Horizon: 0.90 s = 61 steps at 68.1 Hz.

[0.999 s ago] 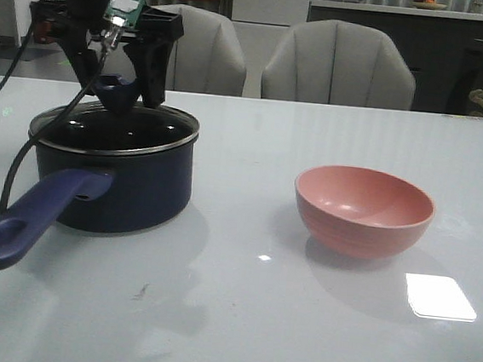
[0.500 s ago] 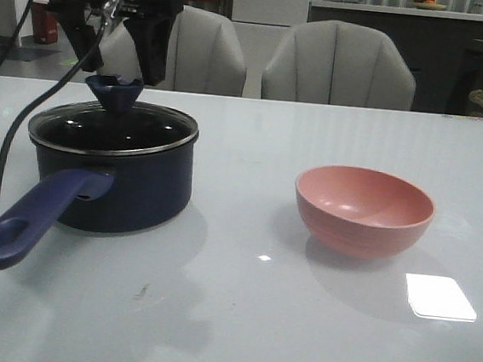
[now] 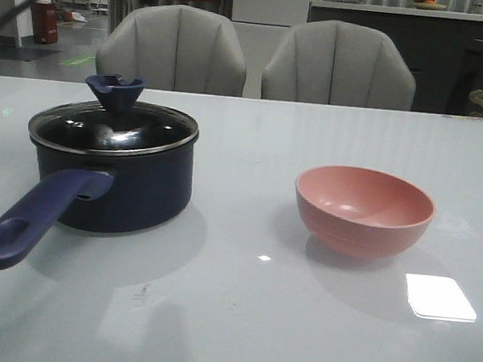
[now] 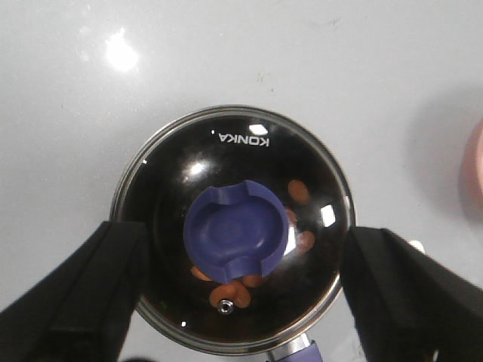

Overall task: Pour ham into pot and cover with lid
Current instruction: 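Open the left gripper and raise it off the lid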

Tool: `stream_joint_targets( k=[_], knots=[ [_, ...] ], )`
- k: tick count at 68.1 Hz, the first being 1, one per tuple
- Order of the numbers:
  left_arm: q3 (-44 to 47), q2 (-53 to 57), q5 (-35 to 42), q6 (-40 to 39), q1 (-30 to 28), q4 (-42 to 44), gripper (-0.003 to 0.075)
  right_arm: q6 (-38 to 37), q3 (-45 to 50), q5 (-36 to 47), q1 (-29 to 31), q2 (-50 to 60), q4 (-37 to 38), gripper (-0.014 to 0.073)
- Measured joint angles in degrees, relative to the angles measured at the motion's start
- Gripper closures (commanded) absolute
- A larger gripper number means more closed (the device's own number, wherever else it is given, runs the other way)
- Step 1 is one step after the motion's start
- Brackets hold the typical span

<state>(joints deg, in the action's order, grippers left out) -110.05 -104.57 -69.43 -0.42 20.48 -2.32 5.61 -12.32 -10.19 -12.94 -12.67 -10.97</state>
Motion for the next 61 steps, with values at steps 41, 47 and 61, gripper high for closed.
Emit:
stream_joint_targets(
  k=[41,47,61],
  knots=[
    [47.3,43.5,25.5,1.0,0.0,-0.4,0.0168,0.1,0.0,0.0,0.0,0.0,0.0,0.0442],
    [54.9,51.2,29.3,1.0,0.0,-0.4,0.0168,0.1,0.0,0.0,0.0,0.0,0.0,0.0442],
    [71.0,69.7,38.1,1.0,0.0,-0.5,0.0168,0.1,0.0,0.0,0.0,0.0,0.0,0.0442]
  ],
)
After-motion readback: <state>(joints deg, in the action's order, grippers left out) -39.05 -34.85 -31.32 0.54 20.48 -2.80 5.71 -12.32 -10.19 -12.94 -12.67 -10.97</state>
